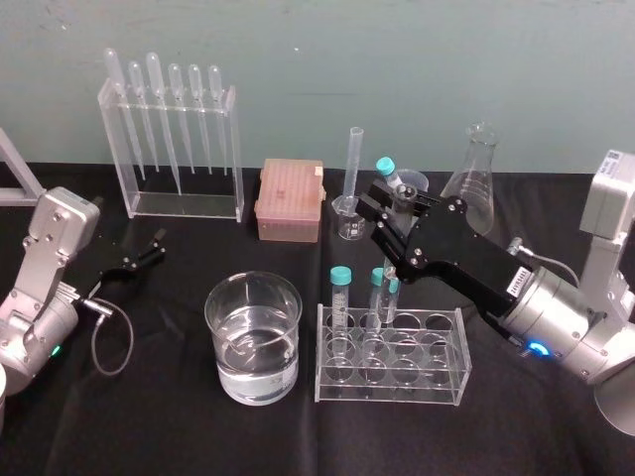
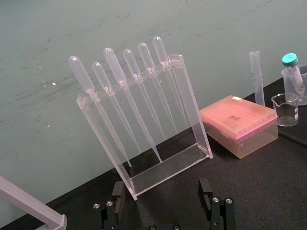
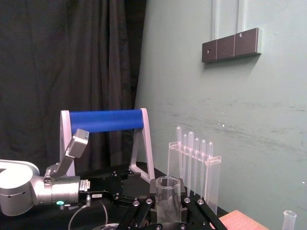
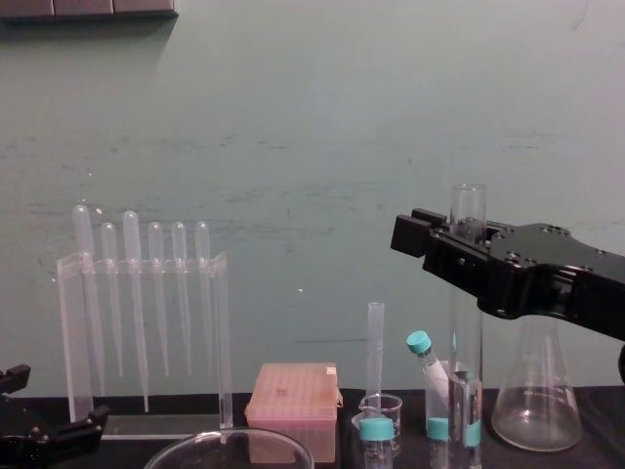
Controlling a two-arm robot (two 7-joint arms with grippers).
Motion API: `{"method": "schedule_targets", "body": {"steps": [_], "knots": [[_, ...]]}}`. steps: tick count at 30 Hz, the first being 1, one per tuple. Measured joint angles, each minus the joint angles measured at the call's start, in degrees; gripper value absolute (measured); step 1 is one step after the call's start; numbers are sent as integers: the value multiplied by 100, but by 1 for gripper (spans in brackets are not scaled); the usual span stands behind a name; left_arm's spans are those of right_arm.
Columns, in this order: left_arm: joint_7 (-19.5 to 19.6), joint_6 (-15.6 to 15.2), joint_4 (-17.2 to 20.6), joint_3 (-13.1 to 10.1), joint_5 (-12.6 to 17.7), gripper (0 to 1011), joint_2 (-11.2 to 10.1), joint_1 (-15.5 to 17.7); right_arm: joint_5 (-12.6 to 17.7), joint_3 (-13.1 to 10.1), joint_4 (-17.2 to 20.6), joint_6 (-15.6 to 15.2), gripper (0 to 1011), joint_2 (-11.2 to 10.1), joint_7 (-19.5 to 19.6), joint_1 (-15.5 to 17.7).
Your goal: Hold the test tube with one hand and immerse one end into the beaker, then return it to the test tube rack.
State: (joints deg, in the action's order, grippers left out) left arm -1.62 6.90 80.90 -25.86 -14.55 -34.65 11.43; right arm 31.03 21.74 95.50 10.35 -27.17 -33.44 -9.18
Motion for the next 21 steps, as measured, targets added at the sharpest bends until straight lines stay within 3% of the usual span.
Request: {"method": "schedule_targets", "body": {"steps": [21], "knots": [[0,0,0,0,0,1000,0,0,15,5,18,-35,190,3,37,-9]]}}
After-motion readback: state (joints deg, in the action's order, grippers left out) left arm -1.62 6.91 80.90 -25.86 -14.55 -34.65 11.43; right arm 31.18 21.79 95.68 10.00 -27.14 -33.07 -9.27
